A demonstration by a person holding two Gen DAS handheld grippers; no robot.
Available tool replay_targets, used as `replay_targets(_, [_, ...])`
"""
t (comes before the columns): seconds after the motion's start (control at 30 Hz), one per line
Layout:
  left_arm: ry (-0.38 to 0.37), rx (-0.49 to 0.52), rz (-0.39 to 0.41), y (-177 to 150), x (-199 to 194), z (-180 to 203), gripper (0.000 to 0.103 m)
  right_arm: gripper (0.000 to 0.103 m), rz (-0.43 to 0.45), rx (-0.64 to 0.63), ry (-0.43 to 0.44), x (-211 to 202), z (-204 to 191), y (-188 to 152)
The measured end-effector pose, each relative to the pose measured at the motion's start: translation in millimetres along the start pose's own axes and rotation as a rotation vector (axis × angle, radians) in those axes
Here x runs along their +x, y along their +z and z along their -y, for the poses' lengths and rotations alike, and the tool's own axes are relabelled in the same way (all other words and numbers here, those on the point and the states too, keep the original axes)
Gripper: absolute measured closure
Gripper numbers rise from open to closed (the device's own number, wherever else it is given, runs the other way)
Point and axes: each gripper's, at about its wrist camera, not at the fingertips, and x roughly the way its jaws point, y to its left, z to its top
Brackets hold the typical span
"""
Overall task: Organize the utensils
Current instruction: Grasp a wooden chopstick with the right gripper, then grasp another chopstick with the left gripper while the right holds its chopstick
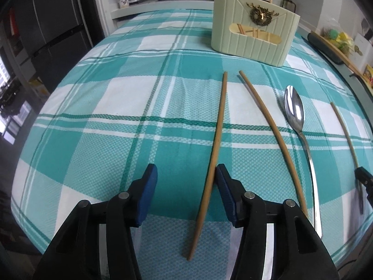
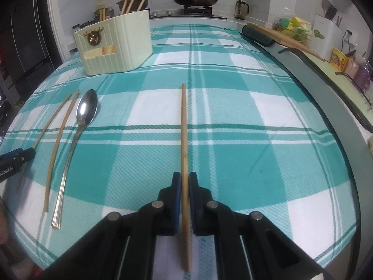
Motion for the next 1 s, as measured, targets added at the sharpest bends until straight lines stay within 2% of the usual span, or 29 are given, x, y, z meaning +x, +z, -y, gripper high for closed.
replay_targets(0.07, [-0.006, -0.003, -0.006, 2, 3, -5, 0.030, 0.096, 0.001, 0.009, 0.008, -2, 4, -2])
replay_targets(0.17, [-0.017, 0.010, -0.015, 5, 7, -8, 0.024, 0.092, 0.003, 0.040, 0.037, -1, 8, -2])
replay_targets(0.3, [-0.010, 0.053, -0.019, 9, 12, -9, 0.013, 0.073, 0.000, 0.011, 0.058, 1, 0, 0])
replay_targets(0.37, [-0.001, 0.061, -0.022, 11, 16, -12, 0.004, 0.071, 0.003, -0.012, 0.047, 2, -4, 1])
replay_targets(0.6, [-0.003, 0.141, -0.024, 15, 17, -11, 0.000, 0.070, 0.010, -0.050, 0.039, 6, -5, 5])
replay_targets(0.8, [-0.071, 0.121, -0.067, 20, 23, -19, 0.000, 0.065, -0.001, -0.069, 0.038, 10, -5, 10])
replay_targets(1.0, [-0.077, 0.125, -0.024, 15, 21, -18, 0.000, 0.056, 0.013, -0.062, 0.027, 12, -4, 10])
